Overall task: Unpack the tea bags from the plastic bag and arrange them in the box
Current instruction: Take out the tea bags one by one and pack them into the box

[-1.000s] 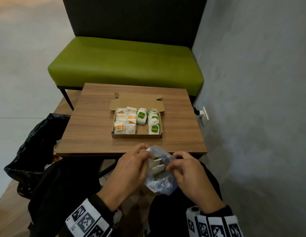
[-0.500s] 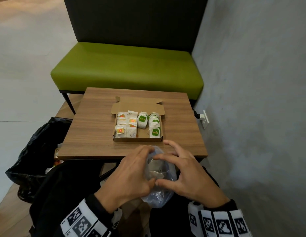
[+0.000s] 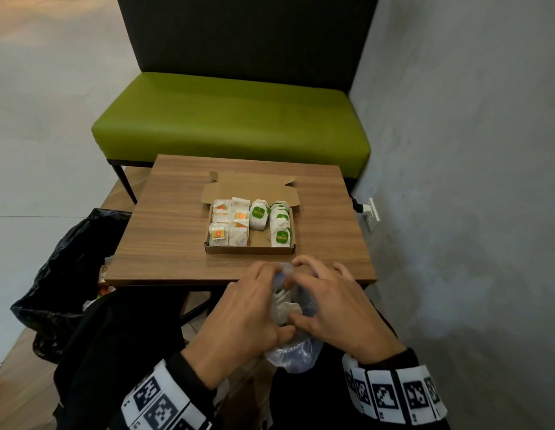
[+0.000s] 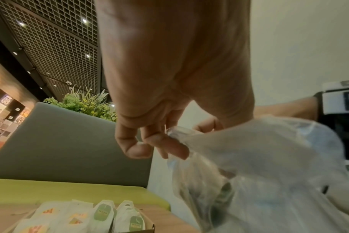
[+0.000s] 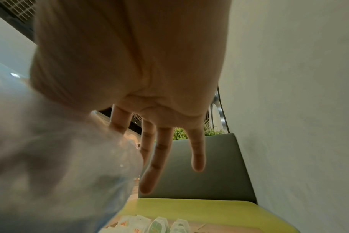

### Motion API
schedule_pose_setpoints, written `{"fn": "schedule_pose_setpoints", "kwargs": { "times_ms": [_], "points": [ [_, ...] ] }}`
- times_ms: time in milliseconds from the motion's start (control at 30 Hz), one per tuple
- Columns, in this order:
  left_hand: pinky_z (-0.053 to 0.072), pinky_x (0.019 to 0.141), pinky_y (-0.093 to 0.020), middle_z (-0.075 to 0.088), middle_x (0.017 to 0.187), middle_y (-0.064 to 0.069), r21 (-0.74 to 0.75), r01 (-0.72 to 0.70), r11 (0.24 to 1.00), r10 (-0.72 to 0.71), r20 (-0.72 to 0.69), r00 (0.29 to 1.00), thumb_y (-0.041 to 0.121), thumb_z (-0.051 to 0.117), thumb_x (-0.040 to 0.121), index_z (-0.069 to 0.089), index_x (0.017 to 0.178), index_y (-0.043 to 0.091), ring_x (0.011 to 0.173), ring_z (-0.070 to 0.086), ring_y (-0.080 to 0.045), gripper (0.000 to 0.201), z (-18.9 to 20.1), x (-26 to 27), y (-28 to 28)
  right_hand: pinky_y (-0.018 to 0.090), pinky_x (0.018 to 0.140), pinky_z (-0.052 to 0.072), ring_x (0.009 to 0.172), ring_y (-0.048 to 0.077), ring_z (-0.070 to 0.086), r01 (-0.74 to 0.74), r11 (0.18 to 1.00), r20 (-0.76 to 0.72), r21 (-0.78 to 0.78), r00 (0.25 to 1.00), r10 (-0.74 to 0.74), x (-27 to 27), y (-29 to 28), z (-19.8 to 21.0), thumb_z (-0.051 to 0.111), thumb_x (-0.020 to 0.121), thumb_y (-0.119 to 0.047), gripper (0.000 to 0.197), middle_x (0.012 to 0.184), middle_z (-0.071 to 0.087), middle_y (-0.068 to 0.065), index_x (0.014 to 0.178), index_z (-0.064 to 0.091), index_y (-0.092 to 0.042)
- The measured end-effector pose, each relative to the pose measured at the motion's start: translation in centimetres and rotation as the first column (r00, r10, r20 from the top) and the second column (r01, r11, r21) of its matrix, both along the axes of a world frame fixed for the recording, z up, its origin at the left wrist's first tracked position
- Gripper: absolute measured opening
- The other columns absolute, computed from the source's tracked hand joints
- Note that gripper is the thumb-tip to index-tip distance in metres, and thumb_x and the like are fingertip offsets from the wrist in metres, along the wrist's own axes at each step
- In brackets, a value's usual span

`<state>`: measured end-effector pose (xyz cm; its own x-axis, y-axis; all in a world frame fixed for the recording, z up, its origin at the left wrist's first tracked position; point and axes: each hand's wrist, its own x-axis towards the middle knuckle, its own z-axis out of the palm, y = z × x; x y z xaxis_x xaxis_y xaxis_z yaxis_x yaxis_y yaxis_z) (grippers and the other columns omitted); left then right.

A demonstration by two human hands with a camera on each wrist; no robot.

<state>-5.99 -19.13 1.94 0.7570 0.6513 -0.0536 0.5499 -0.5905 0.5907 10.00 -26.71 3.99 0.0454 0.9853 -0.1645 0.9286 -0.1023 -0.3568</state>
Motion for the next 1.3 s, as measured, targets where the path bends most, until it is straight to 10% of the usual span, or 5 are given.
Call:
{"fn": "schedule_pose_setpoints", "kwargs": {
  "times_ms": [233,500,700,933,1300],
  "points": [
    [0.041,0.101,-0.034,0.034,0.132,0.019,0.046,0.045,0.998,-0.040,-0.088,0.995,0.062,0.071,0.068,0.029,0.140,0.031,0.114,0.047,-0.004,0.089,0.3,0.2,0.0,0.049,0.120,0.016,0.141,0.009,0.030,-0.032,0.997,0.029,-0.074,0.999,0.034,-0.2,0.2,-0.6,0.066,0.087,-0.043,0.049,0.160,0.015,-0.011,0.132,0.048,-0.043],
    [0.043,0.104,-0.034,0.019,0.136,0.017,-0.074,0.094,0.993,-0.104,-0.153,0.983,0.056,0.081,0.065,0.016,0.149,0.033,0.118,0.047,-0.015,0.109,0.1,-0.4,0.7,0.043,0.114,0.026,0.145,0.013,0.024,-0.031,0.999,0.032,0.011,0.999,0.030,-0.4,0.5,-3.1,0.062,0.089,-0.041,0.022,0.158,0.027,-0.008,0.109,0.069,-0.035],
    [0.041,0.107,-0.034,0.018,0.142,0.015,-0.065,0.059,0.996,-0.067,-0.119,0.991,0.053,0.084,0.064,0.015,0.152,0.030,0.121,0.046,-0.012,0.114,-1.1,-1.1,1.8,0.040,0.115,0.031,0.147,0.009,0.024,0.080,0.986,-0.320,0.144,0.947,-0.031,1.1,-0.8,-4.8,0.076,0.079,-0.039,0.012,0.157,0.034,-0.012,0.077,0.071,-0.028],
    [0.028,0.091,-0.004,0.025,0.127,0.030,-0.124,0.020,0.992,-0.013,0.057,0.998,0.055,0.087,0.059,0.029,0.148,0.032,0.113,0.033,0.010,0.109,-2.0,-1.3,2.6,0.033,0.090,0.051,0.108,0.007,0.059,0.313,0.866,-0.497,0.390,0.863,-0.088,2.5,-0.9,-3.5,0.082,0.075,-0.025,0.011,0.116,0.064,-0.014,0.074,0.074,-0.018],
    [0.035,0.096,-0.016,0.030,0.137,0.016,-0.140,0.015,0.990,-0.014,0.005,1.000,0.060,0.080,0.065,0.026,0.149,0.028,0.114,0.040,-0.001,0.105,-3.1,1.2,3.5,0.018,0.081,0.052,0.094,0.003,0.068,0.465,0.681,-0.566,0.565,0.819,-0.090,4.2,-0.2,1.2,0.081,0.078,-0.008,0.014,0.099,0.072,-0.010,0.086,0.075,-0.017]
  ]
}}
